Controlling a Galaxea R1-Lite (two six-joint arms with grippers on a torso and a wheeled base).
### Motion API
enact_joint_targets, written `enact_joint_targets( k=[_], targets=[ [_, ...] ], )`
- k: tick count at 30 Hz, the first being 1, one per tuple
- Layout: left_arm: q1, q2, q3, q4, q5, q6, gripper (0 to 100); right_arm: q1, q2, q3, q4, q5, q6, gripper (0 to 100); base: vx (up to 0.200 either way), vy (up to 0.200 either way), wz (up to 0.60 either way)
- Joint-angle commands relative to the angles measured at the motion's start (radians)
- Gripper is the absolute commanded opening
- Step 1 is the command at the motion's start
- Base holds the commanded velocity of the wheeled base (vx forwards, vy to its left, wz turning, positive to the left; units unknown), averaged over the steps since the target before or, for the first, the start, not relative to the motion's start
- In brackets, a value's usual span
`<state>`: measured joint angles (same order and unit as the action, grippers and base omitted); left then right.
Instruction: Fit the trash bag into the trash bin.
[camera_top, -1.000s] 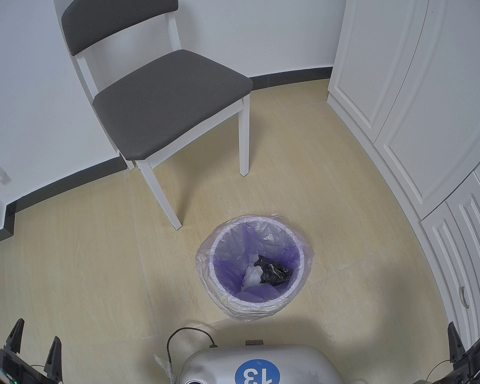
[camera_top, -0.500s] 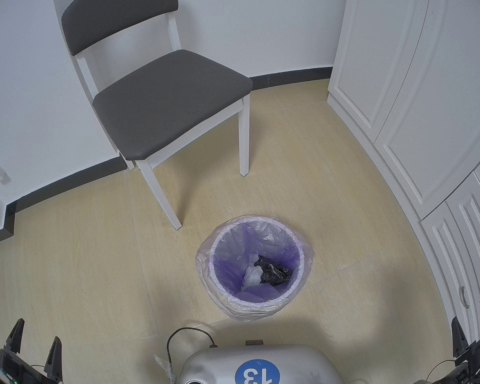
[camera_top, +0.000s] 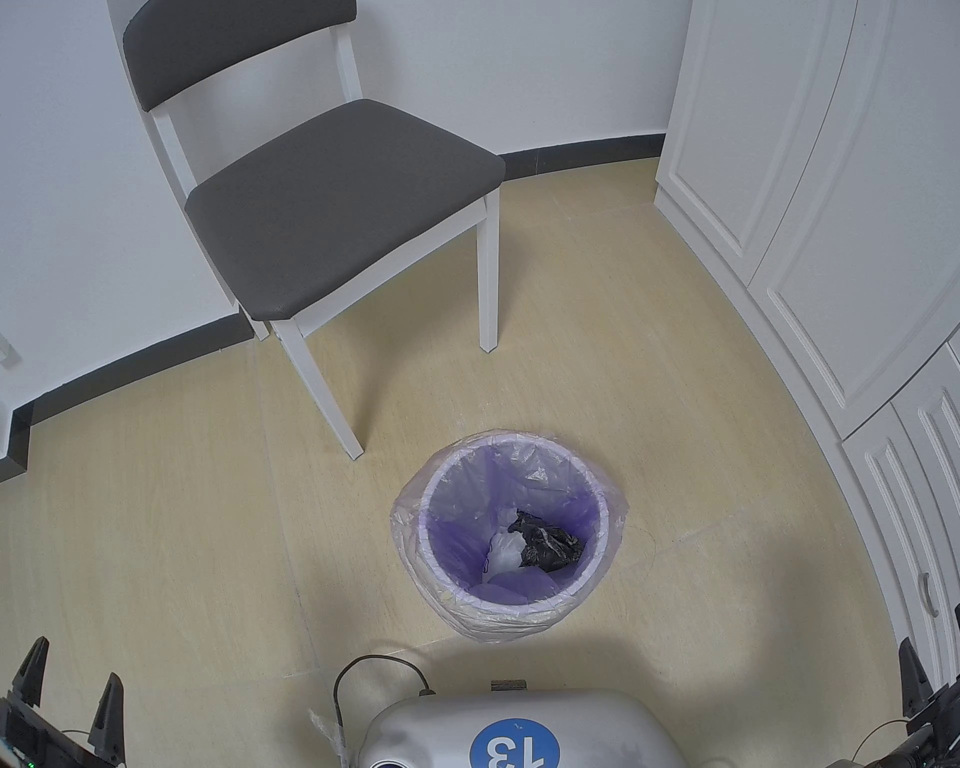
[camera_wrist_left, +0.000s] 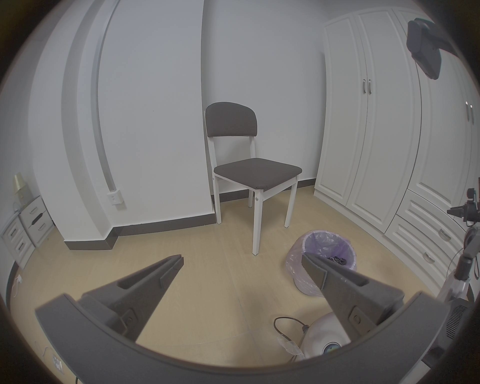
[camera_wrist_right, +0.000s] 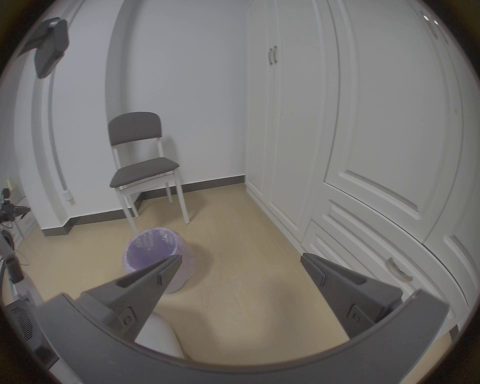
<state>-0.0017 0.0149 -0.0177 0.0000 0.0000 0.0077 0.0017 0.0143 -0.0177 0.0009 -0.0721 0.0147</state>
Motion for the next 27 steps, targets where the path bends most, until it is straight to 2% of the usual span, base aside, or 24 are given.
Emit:
enact_joint_targets(
  k=[1,6,11,12,27],
  targets=[
    [0.000,-0.013,0.018,0.000,0.000,0.000,100,0.001,-0.014,0.018,0.002,0.031,0.002,100,0.000,0.000,0.00],
    [0.000,-0.013,0.018,0.000,0.000,0.000,100,0.001,-0.014,0.018,-0.004,0.057,-0.007,100,0.000,0.000,0.00],
    [0.000,-0.013,0.018,0.000,0.000,0.000,100,0.000,-0.014,0.018,-0.001,0.026,0.005,100,0.000,0.000,0.00],
    [0.000,-0.013,0.018,0.000,0.000,0.000,100,0.000,-0.014,0.018,-0.002,-0.015,0.016,100,0.000,0.000,0.00],
    [0.000,-0.013,0.018,0.000,0.000,0.000,100,0.000,-0.014,0.018,-0.002,-0.006,0.022,100,0.000,0.000,0.00]
  ],
)
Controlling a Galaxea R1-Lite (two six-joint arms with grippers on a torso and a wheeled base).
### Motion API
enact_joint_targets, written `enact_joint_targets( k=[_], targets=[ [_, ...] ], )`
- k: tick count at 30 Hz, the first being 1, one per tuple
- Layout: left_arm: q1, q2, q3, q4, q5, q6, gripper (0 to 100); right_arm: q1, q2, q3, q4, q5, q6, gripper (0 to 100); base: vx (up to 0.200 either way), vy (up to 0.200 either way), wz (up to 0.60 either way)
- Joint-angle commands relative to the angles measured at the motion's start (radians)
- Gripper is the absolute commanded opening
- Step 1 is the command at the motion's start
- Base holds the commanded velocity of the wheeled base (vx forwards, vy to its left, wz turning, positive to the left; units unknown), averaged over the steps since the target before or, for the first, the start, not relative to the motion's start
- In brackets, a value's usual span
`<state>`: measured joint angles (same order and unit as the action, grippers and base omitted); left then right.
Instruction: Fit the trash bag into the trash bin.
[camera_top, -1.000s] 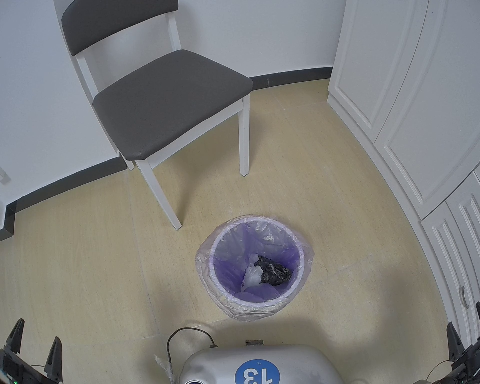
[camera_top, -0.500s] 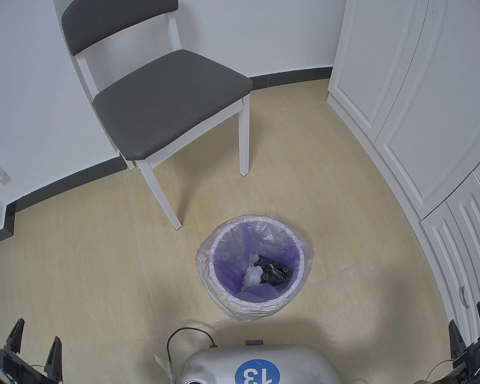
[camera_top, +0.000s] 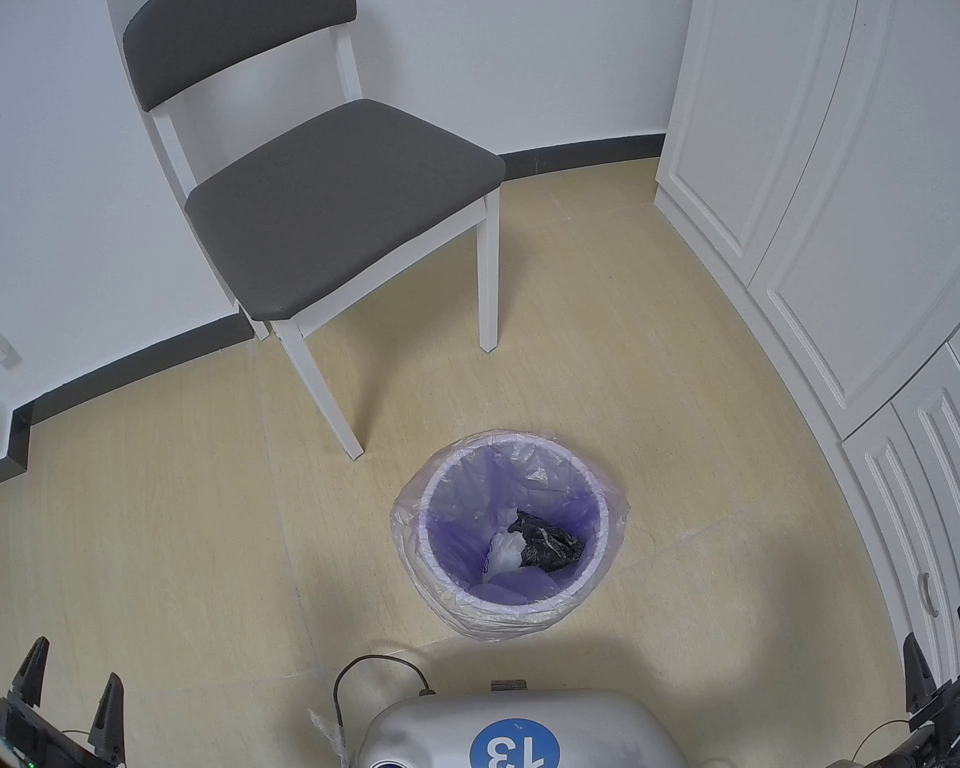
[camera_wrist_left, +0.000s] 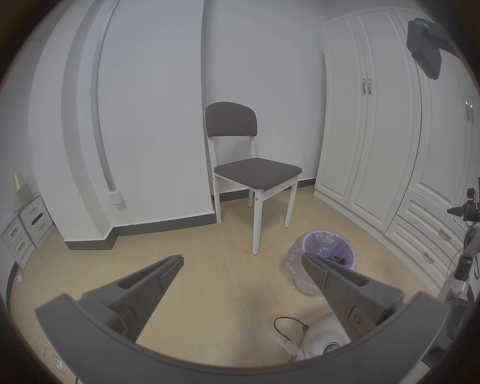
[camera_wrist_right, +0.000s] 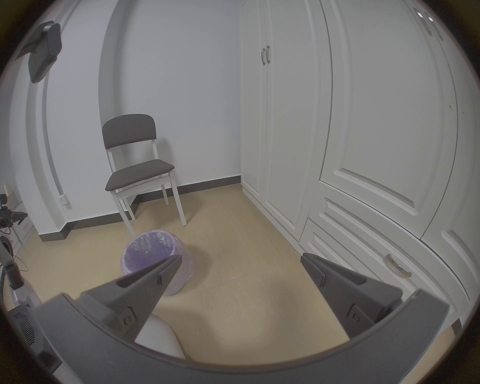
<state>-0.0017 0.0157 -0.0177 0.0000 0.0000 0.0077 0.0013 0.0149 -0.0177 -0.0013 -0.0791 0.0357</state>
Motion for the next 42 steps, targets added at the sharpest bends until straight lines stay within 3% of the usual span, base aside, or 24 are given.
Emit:
enact_joint_targets(
  k=[1,15,22,27,42],
  targets=[
    [0.000,-0.014,0.018,0.000,0.000,0.000,100,0.000,-0.015,0.018,0.000,0.001,0.001,100,0.000,0.000,0.00],
    [0.000,-0.014,0.018,0.000,0.000,0.000,100,0.000,-0.015,0.018,0.003,0.021,-0.042,100,0.000,0.000,0.00],
    [0.000,-0.014,0.018,0.000,0.000,0.000,100,0.000,-0.015,0.018,0.000,0.018,-0.007,100,0.000,0.000,0.00],
    [0.000,-0.014,0.018,0.000,0.000,0.000,100,0.000,-0.015,0.018,0.003,0.024,-0.051,100,0.000,0.000,0.00],
    [0.000,-0.014,0.018,0.000,0.000,0.000,100,0.000,-0.015,0.018,0.003,0.015,-0.025,100,0.000,0.000,0.00]
  ],
)
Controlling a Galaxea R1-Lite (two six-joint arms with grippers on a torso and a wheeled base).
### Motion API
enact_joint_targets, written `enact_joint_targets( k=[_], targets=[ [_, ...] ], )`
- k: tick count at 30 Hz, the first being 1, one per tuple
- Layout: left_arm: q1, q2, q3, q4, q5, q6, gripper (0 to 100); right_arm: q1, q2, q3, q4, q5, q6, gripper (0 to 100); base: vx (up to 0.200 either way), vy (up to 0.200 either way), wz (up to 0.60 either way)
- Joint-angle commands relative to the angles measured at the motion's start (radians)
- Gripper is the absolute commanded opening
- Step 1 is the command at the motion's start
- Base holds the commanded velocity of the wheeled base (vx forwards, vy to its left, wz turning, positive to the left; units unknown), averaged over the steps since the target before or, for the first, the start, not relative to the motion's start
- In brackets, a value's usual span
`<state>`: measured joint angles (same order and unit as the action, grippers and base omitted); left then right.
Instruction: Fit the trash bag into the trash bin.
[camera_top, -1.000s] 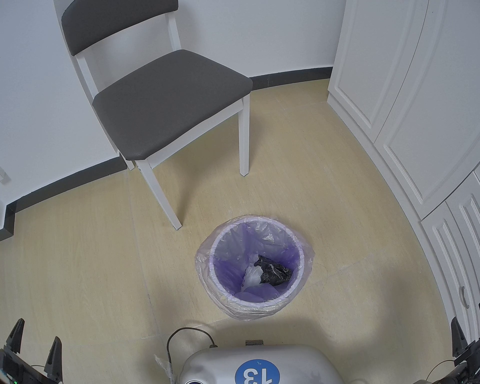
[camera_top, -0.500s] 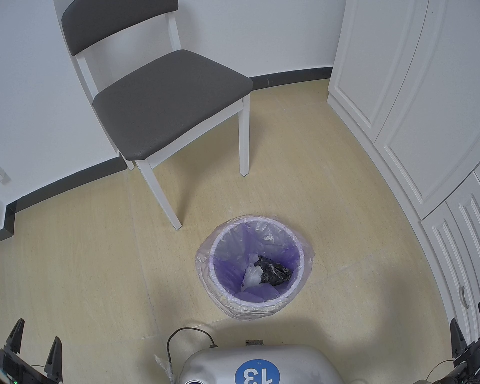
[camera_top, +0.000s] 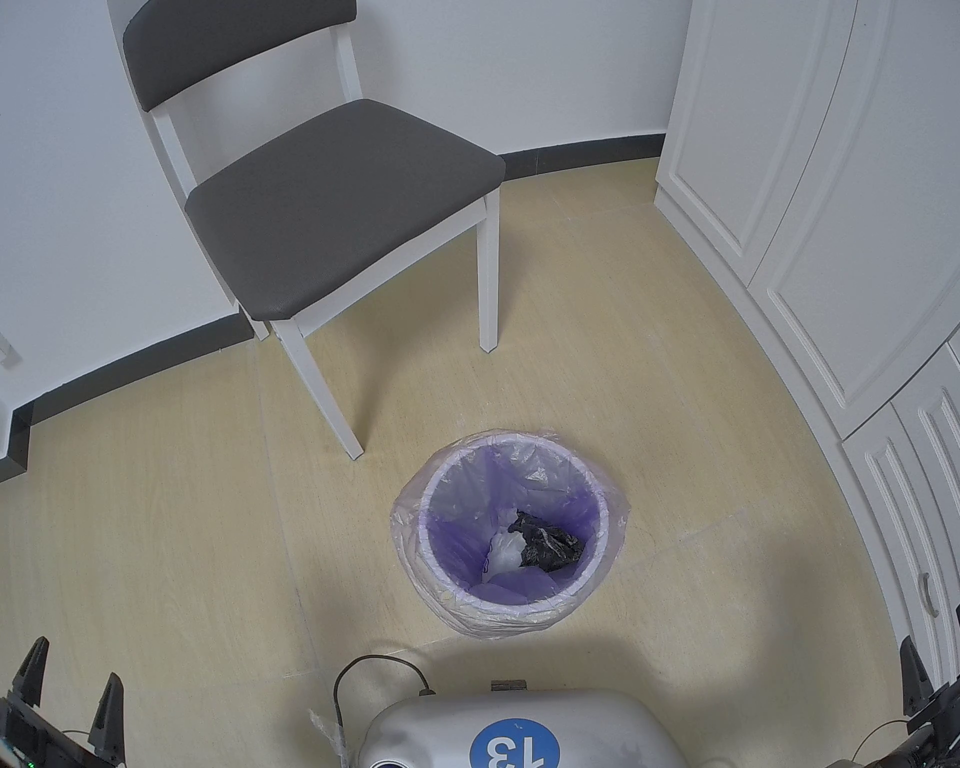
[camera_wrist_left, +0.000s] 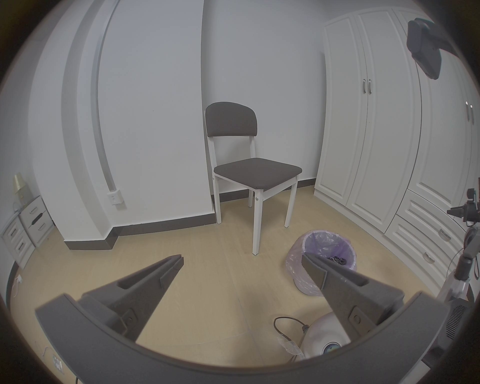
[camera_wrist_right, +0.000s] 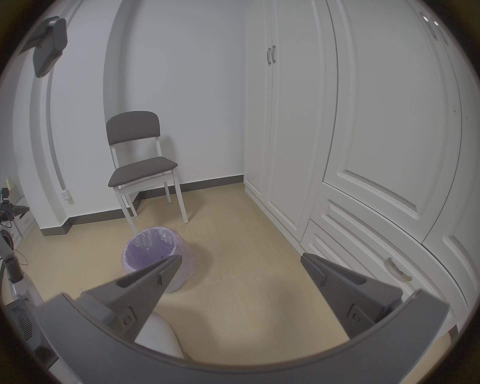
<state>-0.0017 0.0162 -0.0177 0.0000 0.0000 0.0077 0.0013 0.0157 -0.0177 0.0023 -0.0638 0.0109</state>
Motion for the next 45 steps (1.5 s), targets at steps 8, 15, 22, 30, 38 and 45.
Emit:
enact_joint_targets(
  k=[8,15,22,30,38,45],
  targets=[
    [0.000,-0.015,0.018,0.000,0.000,0.000,100,0.000,-0.016,0.018,-0.001,-0.007,0.011,100,0.000,0.000,0.00],
    [0.000,-0.015,0.018,0.000,0.000,0.000,100,0.000,-0.016,0.018,-0.001,-0.004,0.006,100,0.000,0.000,0.00],
    [0.000,-0.015,0.018,0.000,0.000,0.000,100,0.000,-0.016,0.018,-0.001,-0.005,0.008,100,0.000,0.000,0.00],
    [0.000,-0.015,0.018,0.000,0.000,0.000,100,0.000,-0.016,0.018,-0.001,-0.001,0.003,100,0.000,0.000,0.00],
    [0.000,-0.015,0.018,0.000,0.000,0.000,100,0.000,-0.016,0.016,0.001,0.004,0.004,100,0.000,0.000,0.00],
    [0.000,-0.015,0.018,0.000,0.000,0.000,100,0.000,-0.016,0.016,0.001,0.004,0.004,100,0.000,0.000,0.00]
  ],
)
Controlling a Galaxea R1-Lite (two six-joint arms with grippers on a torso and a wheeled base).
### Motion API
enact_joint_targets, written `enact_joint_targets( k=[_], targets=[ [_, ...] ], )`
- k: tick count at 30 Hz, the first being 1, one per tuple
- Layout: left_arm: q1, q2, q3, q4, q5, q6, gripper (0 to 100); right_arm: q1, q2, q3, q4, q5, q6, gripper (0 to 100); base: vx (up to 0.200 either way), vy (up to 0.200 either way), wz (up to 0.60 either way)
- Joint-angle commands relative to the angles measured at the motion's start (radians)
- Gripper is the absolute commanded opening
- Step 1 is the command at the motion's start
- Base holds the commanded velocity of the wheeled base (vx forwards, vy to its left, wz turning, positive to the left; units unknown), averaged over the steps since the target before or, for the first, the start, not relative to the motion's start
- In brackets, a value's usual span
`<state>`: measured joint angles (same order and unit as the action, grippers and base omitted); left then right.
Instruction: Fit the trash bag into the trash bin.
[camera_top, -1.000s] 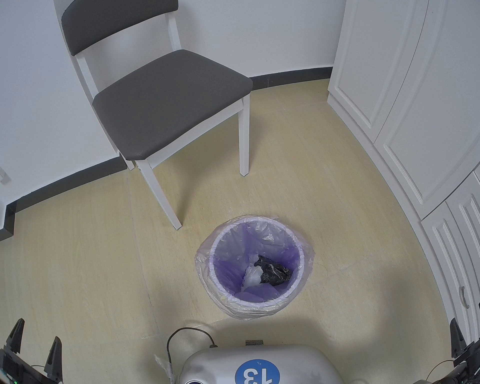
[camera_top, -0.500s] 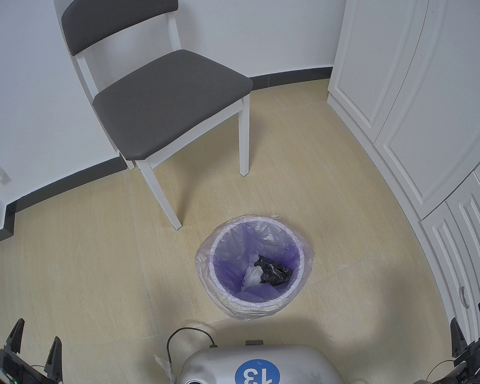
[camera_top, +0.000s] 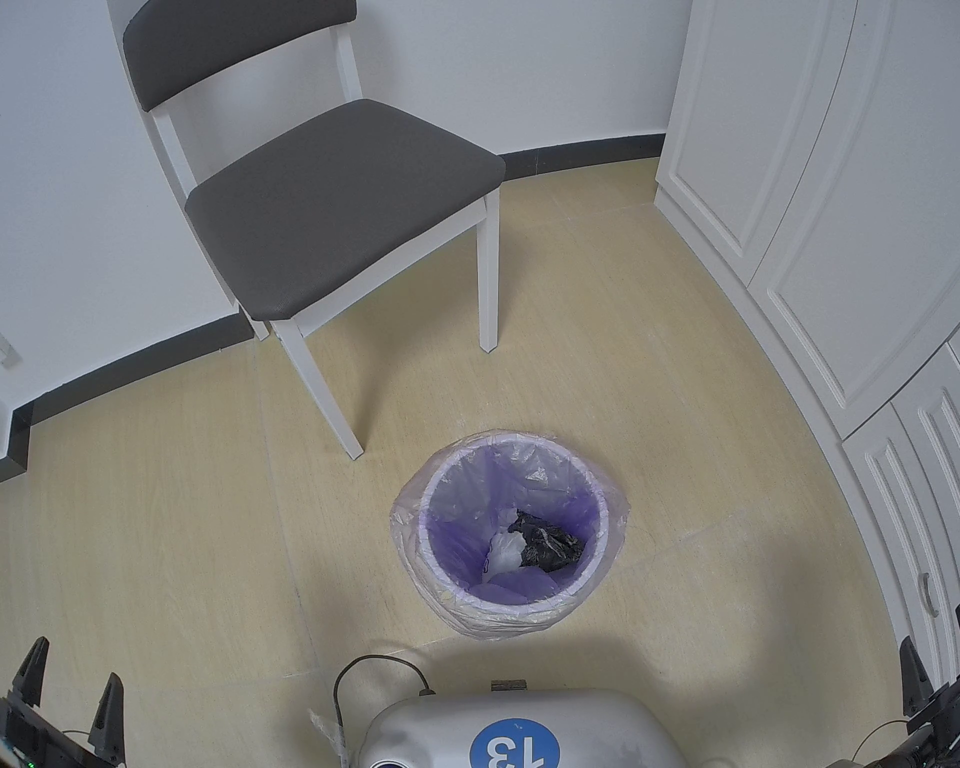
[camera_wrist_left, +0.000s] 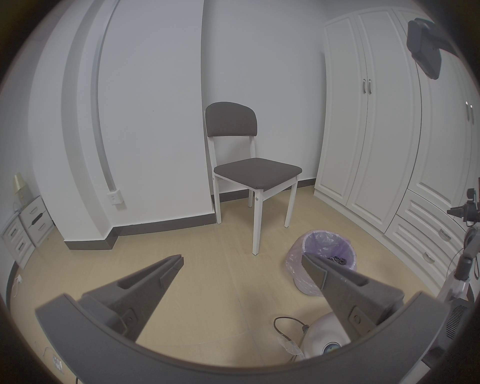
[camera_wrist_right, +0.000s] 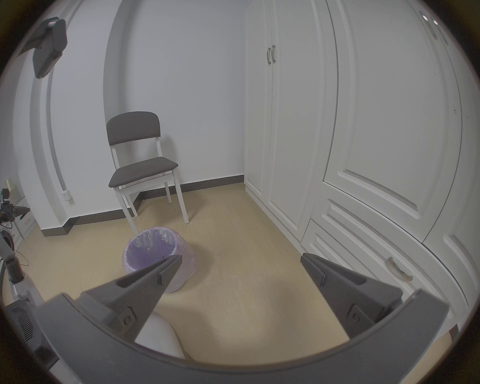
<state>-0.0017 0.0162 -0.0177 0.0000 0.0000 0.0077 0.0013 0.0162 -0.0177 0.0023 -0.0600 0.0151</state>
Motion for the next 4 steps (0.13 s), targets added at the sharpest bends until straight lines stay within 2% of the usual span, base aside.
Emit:
enact_joint_targets(
  k=[1,4],
  targets=[
    [0.000,-0.015,0.018,0.000,0.000,0.000,100,0.000,-0.016,0.018,0.001,0.000,0.000,100,0.000,0.000,0.00],
    [0.000,-0.015,0.018,0.000,0.000,0.000,100,0.000,-0.016,0.018,0.001,0.000,-0.001,100,0.000,0.000,0.00]
  ],
)
